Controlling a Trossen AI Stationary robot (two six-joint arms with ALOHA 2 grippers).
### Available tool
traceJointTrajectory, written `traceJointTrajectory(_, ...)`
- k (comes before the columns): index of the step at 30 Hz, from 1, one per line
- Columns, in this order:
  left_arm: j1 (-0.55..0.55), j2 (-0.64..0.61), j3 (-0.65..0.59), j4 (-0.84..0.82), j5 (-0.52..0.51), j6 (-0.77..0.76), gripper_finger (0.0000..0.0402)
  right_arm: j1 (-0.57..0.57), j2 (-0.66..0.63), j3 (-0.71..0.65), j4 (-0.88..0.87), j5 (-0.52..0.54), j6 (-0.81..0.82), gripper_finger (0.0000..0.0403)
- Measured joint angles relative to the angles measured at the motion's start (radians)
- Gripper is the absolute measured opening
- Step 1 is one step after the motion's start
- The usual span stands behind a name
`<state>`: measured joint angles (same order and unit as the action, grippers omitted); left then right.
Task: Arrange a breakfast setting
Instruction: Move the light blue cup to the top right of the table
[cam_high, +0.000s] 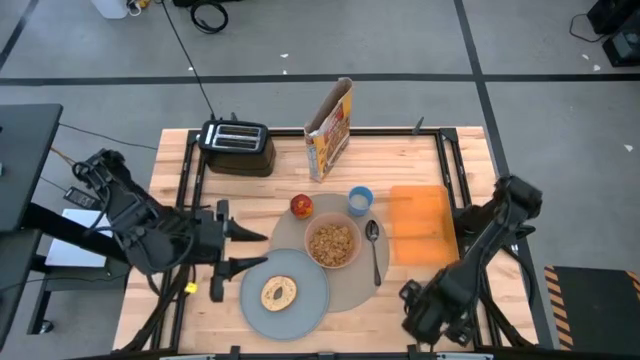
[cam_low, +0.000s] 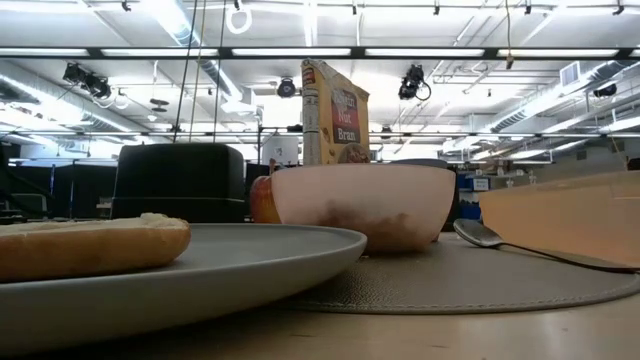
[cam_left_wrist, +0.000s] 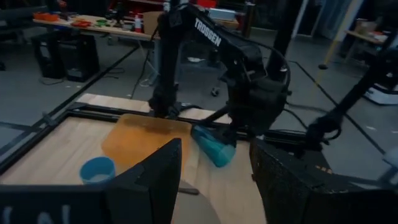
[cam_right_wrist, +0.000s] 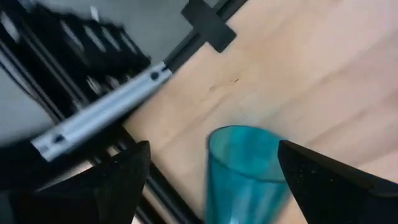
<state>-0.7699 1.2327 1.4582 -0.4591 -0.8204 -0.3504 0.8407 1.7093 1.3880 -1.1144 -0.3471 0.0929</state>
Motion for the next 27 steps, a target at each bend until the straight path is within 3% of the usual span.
traceJointTrajectory(5, -0.056, 0.014, 0.0, 0.004, 0.001, 0.025, 0.0197, 0.011, 0.179, 0.203, -0.213, -0.054, -0.309, 0.0352)
traceJointTrajectory(9, -0.096, 0.012, 0.0, 0.008, 0.005, 0.013, 0.0197, -0.008, 0.292, 0.28, -0.295, -0.098, -0.345, 0.0345)
traceJointTrajectory(19, -0.128, 0.013, 0.0, 0.053, 0.006, 0.02, 0.0197, -0.038, 0.452, 0.292, -0.362, -0.125, -0.46, 0.0306)
traceJointTrajectory(27, -0.127, 0.013, 0.0, 0.048, 0.006, 0.056, 0.0197, -0.039, 0.465, 0.233, -0.401, -0.124, -0.541, 0.0245)
